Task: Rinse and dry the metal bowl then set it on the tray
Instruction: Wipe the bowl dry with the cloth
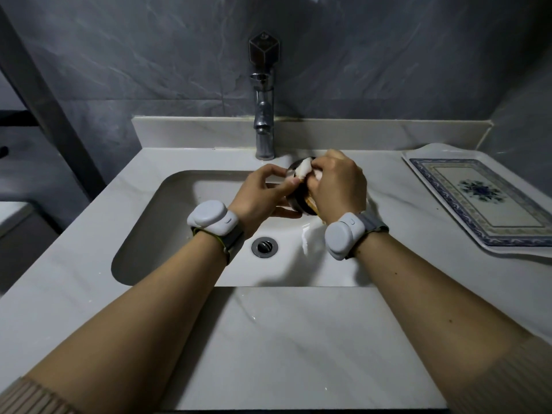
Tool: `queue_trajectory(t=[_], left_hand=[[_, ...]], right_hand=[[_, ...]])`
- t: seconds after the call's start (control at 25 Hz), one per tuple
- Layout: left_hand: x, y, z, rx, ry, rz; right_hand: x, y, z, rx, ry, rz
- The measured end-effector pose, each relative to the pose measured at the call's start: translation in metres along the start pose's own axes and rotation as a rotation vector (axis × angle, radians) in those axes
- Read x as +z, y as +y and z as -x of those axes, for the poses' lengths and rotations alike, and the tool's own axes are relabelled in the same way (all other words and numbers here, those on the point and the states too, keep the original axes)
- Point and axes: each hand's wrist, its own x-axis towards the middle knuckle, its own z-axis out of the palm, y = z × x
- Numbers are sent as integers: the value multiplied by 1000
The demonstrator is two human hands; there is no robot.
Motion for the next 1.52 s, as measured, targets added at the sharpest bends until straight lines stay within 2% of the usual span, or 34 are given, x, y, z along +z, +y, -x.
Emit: queue_trajectory(t=[0.16, 0.32, 0.4, 0.52, 0.64, 0.72, 0.8, 0.92, 1.04, 1.2, 1.32, 1.52], left_hand=[[3, -2, 0, 23, 41, -65], [0, -4, -1, 17, 101, -112], [-2, -4, -3, -15, 153, -163], [-10, -5, -5, -50, 186, -235], [-13, -5, -5, -97, 104, -250], [-10, -4, -3, -113, 20, -234], [-9, -3, -1, -111, -54, -201], [-10, -4, -2, -83, -120, -164], [-12, -6, -2, -53, -143, -172], [-9, -9, -1, -33, -109, -223], [-8, -10, -3, -40, -119, -187], [-10, -11, -5, -132, -77, 8]], right_hand=[[-1, 6, -4, 123, -126, 103], [-2, 6, -1, 150, -288, 18], [-5, 7, 0, 156, -293, -57], [-10, 14, -5, 149, -165, -193], [-13, 21, -11, 108, -46, -294], [-14, 25, -13, 81, -38, -360], [-15, 28, -13, 73, -139, -462], [-15, 27, -12, 113, -387, -598], [-11, 26, -9, 57, -466, -509], [-9, 23, -7, -51, -418, -375], [-6, 29, -12, 63, -431, -432], [-4, 45, -16, 256, -409, -612]])
